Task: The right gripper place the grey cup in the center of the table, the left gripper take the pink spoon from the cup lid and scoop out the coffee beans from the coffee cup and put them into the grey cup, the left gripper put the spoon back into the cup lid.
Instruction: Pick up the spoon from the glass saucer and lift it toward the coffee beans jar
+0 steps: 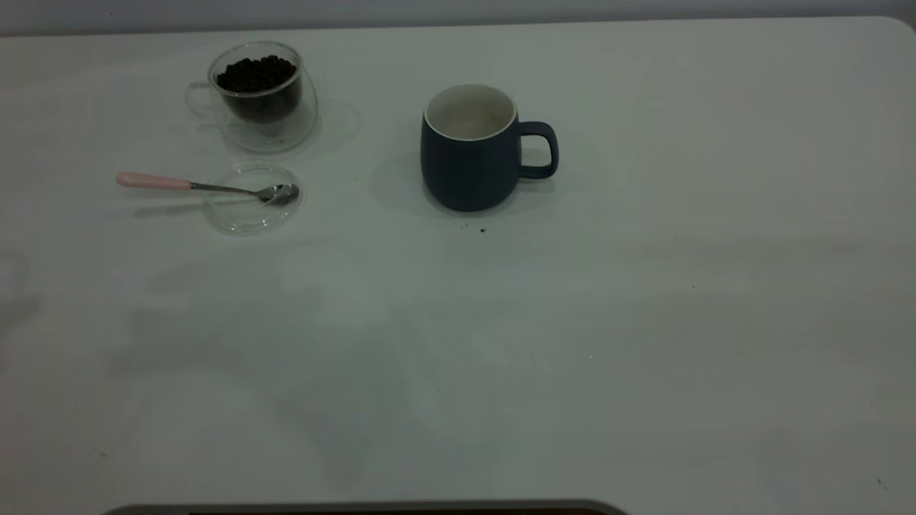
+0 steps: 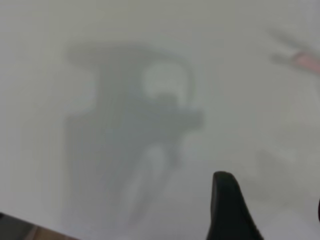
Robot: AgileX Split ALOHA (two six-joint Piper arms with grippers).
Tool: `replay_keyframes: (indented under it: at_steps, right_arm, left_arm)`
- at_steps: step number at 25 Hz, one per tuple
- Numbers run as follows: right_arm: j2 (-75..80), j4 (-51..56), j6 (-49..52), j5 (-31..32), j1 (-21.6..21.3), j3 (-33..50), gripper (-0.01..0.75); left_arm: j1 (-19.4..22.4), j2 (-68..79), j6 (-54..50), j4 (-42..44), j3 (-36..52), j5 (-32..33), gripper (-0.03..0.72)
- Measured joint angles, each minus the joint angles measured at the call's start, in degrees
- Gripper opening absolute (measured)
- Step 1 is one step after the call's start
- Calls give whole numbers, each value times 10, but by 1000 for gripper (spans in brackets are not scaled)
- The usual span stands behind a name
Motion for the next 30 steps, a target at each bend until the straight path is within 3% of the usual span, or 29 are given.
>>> replay_keyframes:
  at_steps: [4, 10, 20, 25, 30]
  right_arm:
    - [0, 0, 0, 0, 0, 0, 573]
    - [0, 0, 0, 0, 0, 0, 573]
    - [0, 0, 0, 0, 0, 0, 573]
    - [0, 0, 0, 0, 0, 0, 573]
    - [0, 0, 0, 0, 0, 0, 573]
  left_arm:
    - [34, 101, 72, -76, -22, -23, 480]
    - [37, 241, 247, -196, -84, -33, 480]
    - [37, 417, 482, -327, -280, 95, 480]
    - [37, 465, 545, -368, -322, 101, 480]
    - [37, 467, 573, -381, -323, 101, 578]
